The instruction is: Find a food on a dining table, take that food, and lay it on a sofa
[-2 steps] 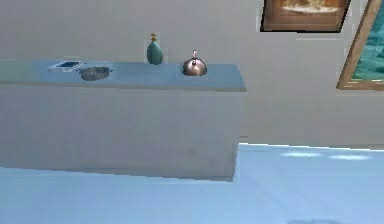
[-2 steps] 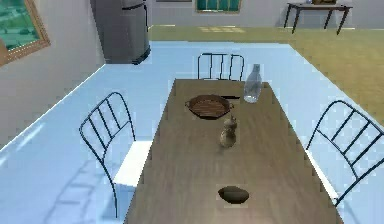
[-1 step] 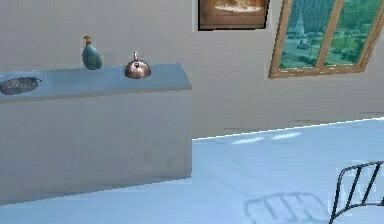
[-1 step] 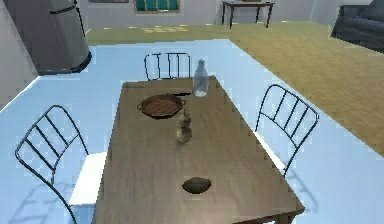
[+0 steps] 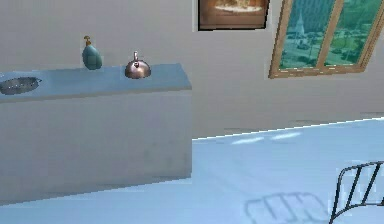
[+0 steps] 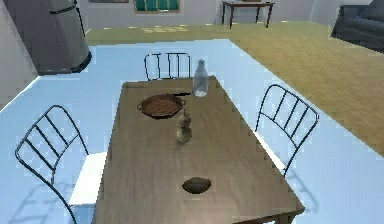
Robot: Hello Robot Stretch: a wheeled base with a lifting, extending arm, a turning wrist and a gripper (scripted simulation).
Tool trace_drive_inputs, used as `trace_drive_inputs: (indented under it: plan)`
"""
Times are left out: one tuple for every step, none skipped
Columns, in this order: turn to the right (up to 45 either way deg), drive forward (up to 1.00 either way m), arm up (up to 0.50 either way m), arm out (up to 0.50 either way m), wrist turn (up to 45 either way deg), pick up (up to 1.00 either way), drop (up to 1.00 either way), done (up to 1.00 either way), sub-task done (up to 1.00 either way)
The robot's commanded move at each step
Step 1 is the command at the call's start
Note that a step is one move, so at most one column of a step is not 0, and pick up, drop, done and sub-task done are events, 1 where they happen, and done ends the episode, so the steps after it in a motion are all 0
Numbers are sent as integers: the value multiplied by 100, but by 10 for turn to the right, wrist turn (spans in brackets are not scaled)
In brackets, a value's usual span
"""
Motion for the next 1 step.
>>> trace_drive_inputs:
  plan:
    - [0,0,36,0,0,0,0,0,0]
